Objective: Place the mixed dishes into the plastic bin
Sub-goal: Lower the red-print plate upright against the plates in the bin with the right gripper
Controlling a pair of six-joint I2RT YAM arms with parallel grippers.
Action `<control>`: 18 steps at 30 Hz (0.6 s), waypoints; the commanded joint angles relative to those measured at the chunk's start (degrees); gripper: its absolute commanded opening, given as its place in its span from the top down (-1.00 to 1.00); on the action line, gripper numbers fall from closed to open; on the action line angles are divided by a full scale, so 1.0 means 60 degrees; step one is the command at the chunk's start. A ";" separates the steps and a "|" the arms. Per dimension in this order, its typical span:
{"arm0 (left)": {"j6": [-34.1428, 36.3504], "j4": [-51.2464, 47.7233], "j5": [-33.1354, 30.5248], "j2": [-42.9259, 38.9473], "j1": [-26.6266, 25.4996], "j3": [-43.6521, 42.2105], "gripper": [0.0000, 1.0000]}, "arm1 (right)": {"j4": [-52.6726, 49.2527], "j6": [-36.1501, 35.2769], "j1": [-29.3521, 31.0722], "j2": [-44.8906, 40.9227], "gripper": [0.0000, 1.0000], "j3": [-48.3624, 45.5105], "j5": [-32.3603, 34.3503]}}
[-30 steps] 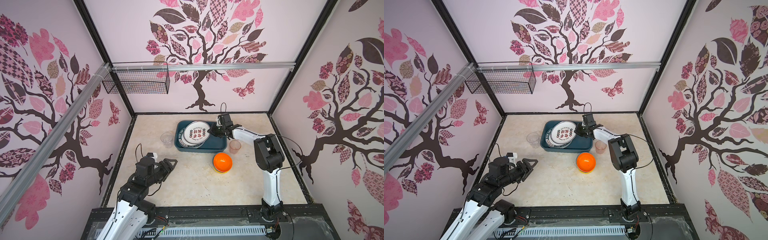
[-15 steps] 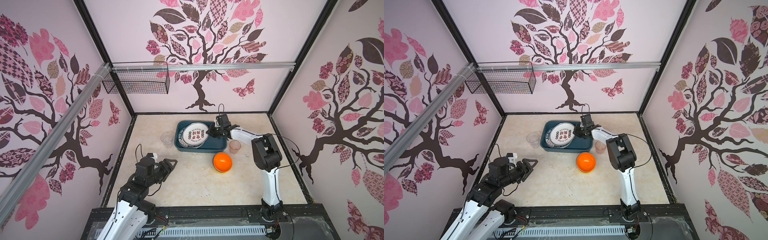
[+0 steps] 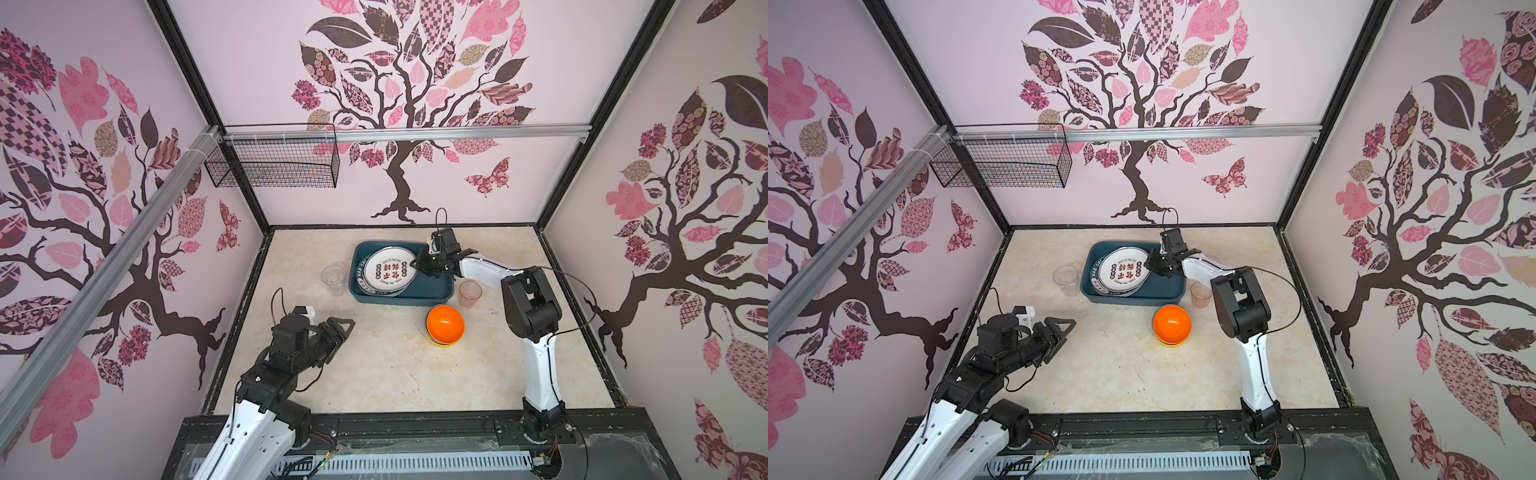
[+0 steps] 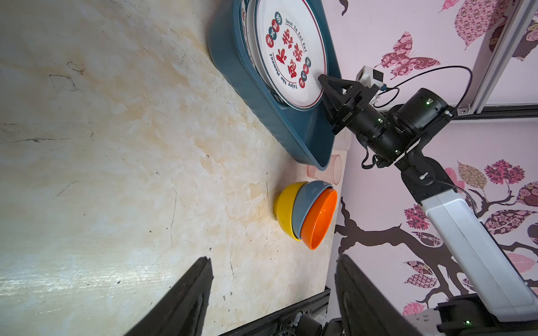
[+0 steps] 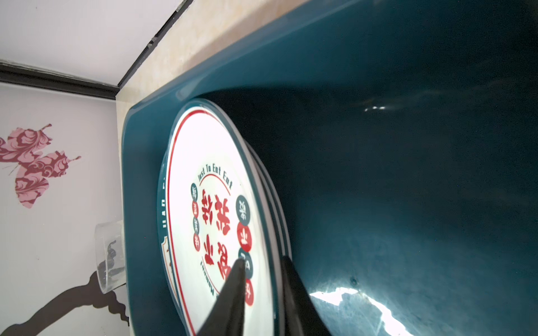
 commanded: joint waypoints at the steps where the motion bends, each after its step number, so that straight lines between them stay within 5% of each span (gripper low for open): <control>1: 0.0054 0.0182 0.0038 -0.0024 0.0035 -0.0299 -0.39 | -0.0164 -0.0139 0.0090 0.0350 0.45 0.0460 0.0072; 18: -0.0011 0.0089 0.0023 -0.0267 0.0035 -0.0413 -0.39 | -0.0915 -0.0489 0.0385 0.0540 0.35 0.1098 0.0329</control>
